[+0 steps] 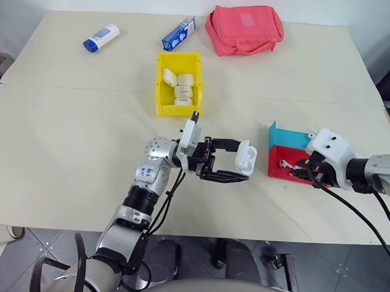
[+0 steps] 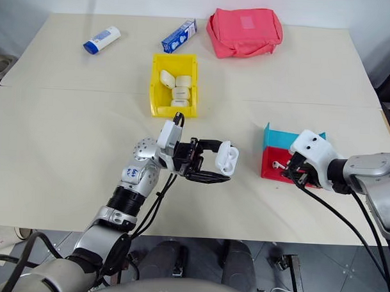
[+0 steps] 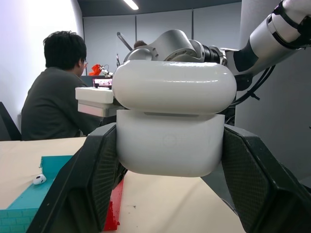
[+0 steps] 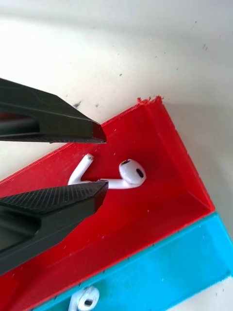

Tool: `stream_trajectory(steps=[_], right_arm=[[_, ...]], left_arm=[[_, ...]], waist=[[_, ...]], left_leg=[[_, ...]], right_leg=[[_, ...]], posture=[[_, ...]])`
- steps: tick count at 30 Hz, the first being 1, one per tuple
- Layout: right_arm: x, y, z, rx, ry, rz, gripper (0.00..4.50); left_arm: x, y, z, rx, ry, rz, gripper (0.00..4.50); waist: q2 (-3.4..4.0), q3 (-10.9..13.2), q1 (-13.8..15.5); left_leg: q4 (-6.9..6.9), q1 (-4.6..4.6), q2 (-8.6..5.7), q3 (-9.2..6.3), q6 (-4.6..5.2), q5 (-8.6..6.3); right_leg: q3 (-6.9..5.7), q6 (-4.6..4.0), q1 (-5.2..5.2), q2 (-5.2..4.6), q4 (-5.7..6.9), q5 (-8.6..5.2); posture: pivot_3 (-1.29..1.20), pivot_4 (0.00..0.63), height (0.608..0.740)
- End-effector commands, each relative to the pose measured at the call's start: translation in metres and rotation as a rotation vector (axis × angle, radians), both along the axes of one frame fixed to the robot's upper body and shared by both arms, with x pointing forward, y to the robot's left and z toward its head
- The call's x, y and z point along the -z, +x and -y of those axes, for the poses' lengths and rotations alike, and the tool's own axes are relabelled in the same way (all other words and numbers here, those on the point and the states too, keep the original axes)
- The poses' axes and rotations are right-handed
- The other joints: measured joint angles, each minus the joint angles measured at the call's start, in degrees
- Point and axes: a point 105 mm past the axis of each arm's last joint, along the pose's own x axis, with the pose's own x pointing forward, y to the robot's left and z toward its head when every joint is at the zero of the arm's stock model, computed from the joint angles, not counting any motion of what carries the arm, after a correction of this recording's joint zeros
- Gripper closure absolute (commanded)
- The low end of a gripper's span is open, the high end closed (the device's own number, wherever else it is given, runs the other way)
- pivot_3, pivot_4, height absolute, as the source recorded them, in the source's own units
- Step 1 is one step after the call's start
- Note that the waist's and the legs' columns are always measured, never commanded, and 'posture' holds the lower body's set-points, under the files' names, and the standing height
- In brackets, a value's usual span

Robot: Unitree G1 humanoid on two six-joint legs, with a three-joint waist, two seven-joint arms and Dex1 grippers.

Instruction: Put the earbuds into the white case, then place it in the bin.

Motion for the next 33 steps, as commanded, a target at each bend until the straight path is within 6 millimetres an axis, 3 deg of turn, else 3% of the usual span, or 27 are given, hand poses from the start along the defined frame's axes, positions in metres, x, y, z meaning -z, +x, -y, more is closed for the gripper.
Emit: stream_trajectory(steps=[1,12,26,33], right_arm=[[0.002,0.003,-0.001,0.001,0.011,0.009,3.24],[0.018,-0.001,0.005,0.000,0.002,-0.051,3.24],[0.016,0.000,0.044,0.073,-0.098,-0.052,3.24],[0.011,0.004,0.046,0.076,-0.098,-0.033,3.24]], left_arm=[[-0.009,0.000,-0.001,-0.001,-0.027,0.029,1.70],[-0.009,0.000,-0.003,-0.011,-0.023,0.030,1.70],[-0.009,0.001,-0.001,-0.009,-0.027,0.029,1.70],[-0.009,0.001,-0.001,-0.012,-0.027,0.029,1.70]], waist=[[0.00,0.0,0.0],[0.00,0.0,0.0],[0.00,0.0,0.0],[0.00,0.0,0.0]], left_leg=[[0.00,0.00,0.00,0.00,0.00,0.00],[0.00,0.00,-0.01,0.00,0.00,0.01],[0.00,0.02,-0.01,0.01,0.00,0.00],[0.00,0.02,-0.01,0.01,0.00,0.00]], right_leg=[[0.00,0.00,0.00,0.00,0.00,0.00],[0.00,-0.01,0.00,0.00,0.01,0.00],[0.00,0.00,0.02,-0.01,-0.03,0.00],[-0.01,0.00,0.02,-0.01,-0.04,0.01]], posture=[[0.00,0.150,0.740],[0.00,0.150,0.740],[0.00,0.150,0.740],[0.00,0.150,0.740]])
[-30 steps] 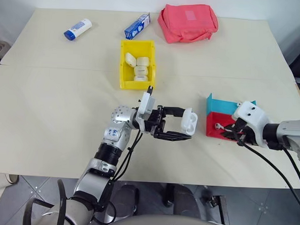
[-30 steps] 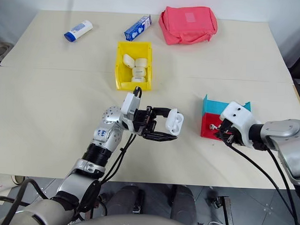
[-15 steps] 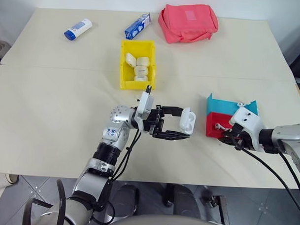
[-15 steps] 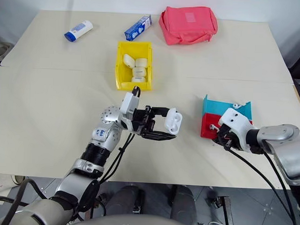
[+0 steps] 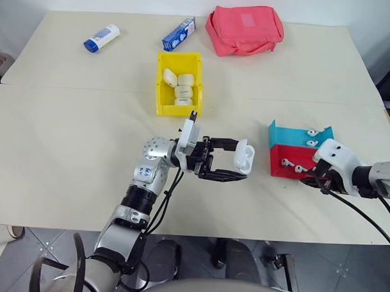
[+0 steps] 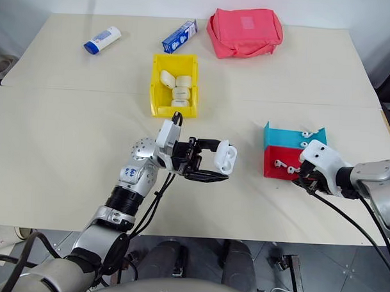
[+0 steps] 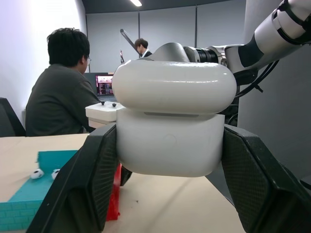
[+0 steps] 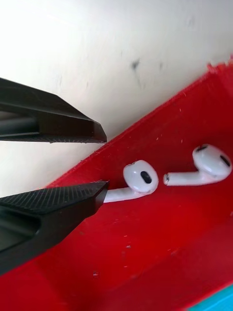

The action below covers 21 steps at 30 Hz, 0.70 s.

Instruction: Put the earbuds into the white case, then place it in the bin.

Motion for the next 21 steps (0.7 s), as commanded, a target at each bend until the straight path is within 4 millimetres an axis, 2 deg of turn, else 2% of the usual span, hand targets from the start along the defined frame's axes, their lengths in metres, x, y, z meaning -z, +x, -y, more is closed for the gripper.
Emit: stream_trajectory(steps=[1,7,21], right_arm=[[-0.010,0.003,0.006,0.013,-0.029,0.034,3.24],[-0.011,0.004,0.008,0.018,-0.035,0.042,3.24],[-0.043,-0.004,-0.004,-0.066,-0.105,0.130,3.24]], left_arm=[[-0.010,-0.001,0.002,0.004,-0.037,0.030,1.70],[-0.010,-0.002,0.002,0.006,-0.039,0.031,1.70],[-0.010,-0.002,0.001,0.009,-0.037,0.036,1.70]], waist=[[0.00,0.0,0.0],[0.00,0.0,0.0],[0.04,0.0,0.1]], left_leg=[[0.00,0.00,0.00,0.00,0.00,0.00],[0.00,0.00,0.00,0.00,0.00,0.00],[0.00,-0.02,0.00,0.00,-0.01,0.00]], right_leg=[[0.00,0.00,0.00,0.00,0.00,0.00],[0.00,0.00,0.00,0.00,-0.01,0.00],[0.00,0.00,-0.01,0.00,-0.03,0.00]], posture=[[0.00,0.150,0.740],[0.00,0.150,0.740],[0.00,0.150,0.740]])
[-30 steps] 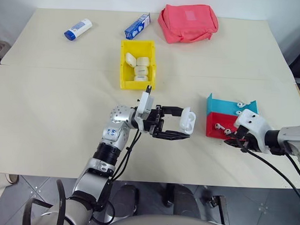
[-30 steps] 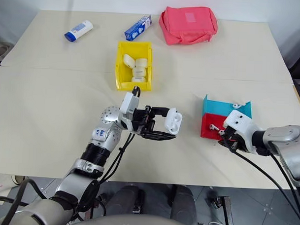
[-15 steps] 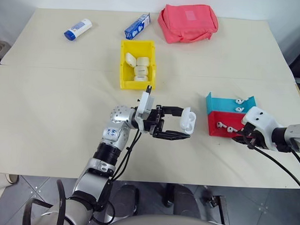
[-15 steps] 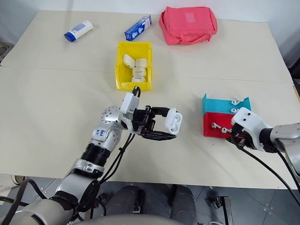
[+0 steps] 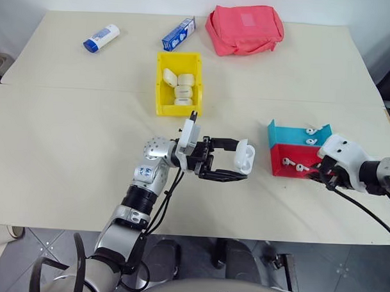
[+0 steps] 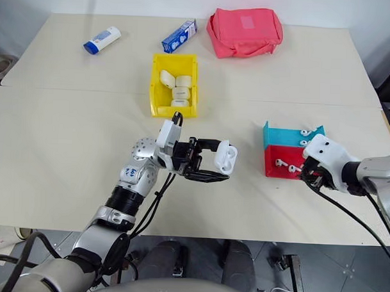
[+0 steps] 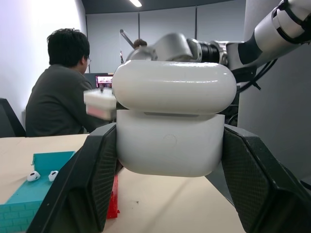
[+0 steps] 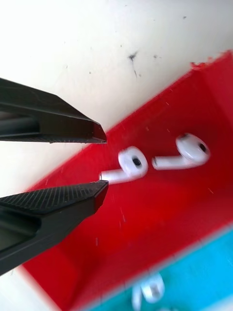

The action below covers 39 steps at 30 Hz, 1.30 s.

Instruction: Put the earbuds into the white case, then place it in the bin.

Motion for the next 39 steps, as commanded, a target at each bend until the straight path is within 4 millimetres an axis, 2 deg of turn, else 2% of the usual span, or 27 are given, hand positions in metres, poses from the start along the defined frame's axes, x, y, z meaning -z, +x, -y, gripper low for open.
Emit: stream_trajectory(steps=[1,9,12,16,23,26,39], right_arm=[[-0.015,-0.002,-0.001,-0.034,-0.044,0.047,3.24],[-0.033,0.003,0.002,0.015,-0.044,0.125,3.24],[-0.029,-0.005,0.001,0.002,-0.058,0.101,2.65],[-0.028,-0.006,0.001,0.004,-0.078,0.116,1.34],[-0.028,-0.013,-0.011,-0.079,-0.080,0.093,1.34],[-0.027,-0.015,-0.016,-0.128,-0.081,0.068,1.90],[-0.016,0.004,-0.017,-0.205,-0.091,-0.023,1.90]], left_arm=[[-0.009,-0.002,0.001,0.008,-0.035,0.034,1.70],[-0.010,-0.001,0.001,0.007,-0.035,0.038,1.70],[-0.010,0.000,0.001,0.006,-0.035,0.037,1.70],[-0.011,0.001,0.002,0.003,-0.037,0.036,1.70],[-0.011,0.002,0.002,0.005,-0.037,0.036,1.70],[-0.010,0.001,0.003,0.015,-0.034,0.035,1.70],[-0.007,-0.003,0.000,0.037,-0.021,0.037,1.70]], waist=[[0.00,0.0,0.0],[0.00,0.0,0.0],[0.00,0.0,0.1],[0.00,0.0,0.0],[0.00,0.0,0.0],[0.00,0.0,-0.1],[0.00,0.0,-0.2]], left_leg=[[0.00,0.00,0.00,0.00,0.00,0.00],[0.00,-0.01,0.01,0.00,0.00,0.00],[-0.01,-0.02,0.01,-0.04,0.00,0.00],[0.00,-0.05,0.01,-0.03,-0.02,-0.01],[-0.01,-0.05,0.03,-0.02,-0.01,-0.01],[-0.01,-0.07,0.02,-0.01,0.00,-0.02],[-0.01,-0.13,0.03,-0.01,0.02,-0.01]], right_leg=[[0.00,0.00,0.00,0.00,-0.01,0.00],[0.01,0.01,0.00,0.00,-0.02,0.01],[0.00,0.00,-0.01,0.00,-0.03,0.00],[0.00,0.01,0.00,0.01,-0.06,0.01],[-0.02,0.02,0.00,0.03,-0.12,0.08],[-0.02,0.04,0.00,0.04,-0.17,0.10],[-0.05,0.03,-0.01,0.04,-0.29,0.20]], posture=[[0.00,0.150,0.740],[0.00,0.150,0.740],[0.00,0.150,0.740],[0.00,0.150,0.740],[0.00,0.150,0.740],[0.00,0.150,0.740],[0.00,0.150,0.740]])
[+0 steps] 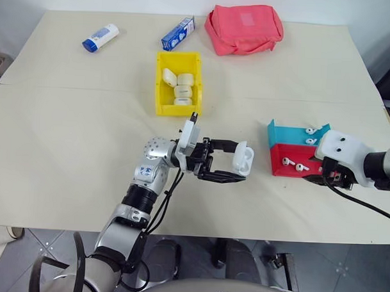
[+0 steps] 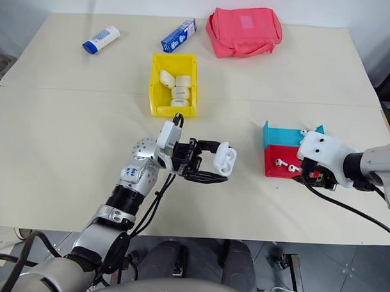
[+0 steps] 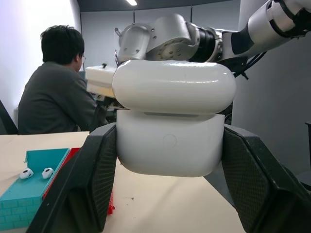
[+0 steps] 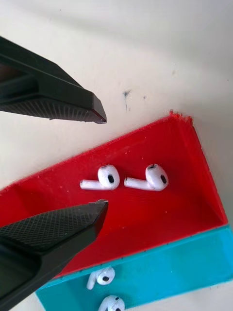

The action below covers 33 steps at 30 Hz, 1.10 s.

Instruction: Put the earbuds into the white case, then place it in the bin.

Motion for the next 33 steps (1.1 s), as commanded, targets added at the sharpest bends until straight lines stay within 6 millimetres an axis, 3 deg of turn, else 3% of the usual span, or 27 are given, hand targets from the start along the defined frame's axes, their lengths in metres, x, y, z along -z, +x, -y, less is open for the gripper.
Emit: stream_trajectory(steps=[1,13,33], right_arm=[[0.001,0.007,-0.002,-0.029,-0.011,0.006,1.90],[0.012,0.030,-0.003,-0.057,-0.024,-0.033,1.90],[0.022,0.033,0.008,-0.045,-0.048,-0.070,1.90]], left_arm=[[-0.011,-0.003,0.001,0.008,-0.033,0.039,1.70],[-0.010,-0.006,-0.003,-0.018,-0.033,0.029,1.70],[-0.009,-0.008,-0.005,-0.036,-0.033,0.023,1.70]], waist=[[0.00,0.0,-0.1],[0.04,0.0,-0.2],[0.05,0.0,-0.2]], left_leg=[[0.00,0.00,0.00,-0.01,0.00,0.00],[0.01,0.00,-0.01,0.04,-0.02,0.02],[0.01,0.02,-0.01,0.05,-0.07,0.04]], right_leg=[[0.00,0.00,0.00,0.00,0.00,0.00],[0.00,0.00,-0.01,0.00,0.01,0.05],[0.00,0.00,0.00,0.01,0.08,0.06]], posture=[[0.00,0.150,0.740],[0.00,0.150,0.740],[0.00,0.150,0.740]])
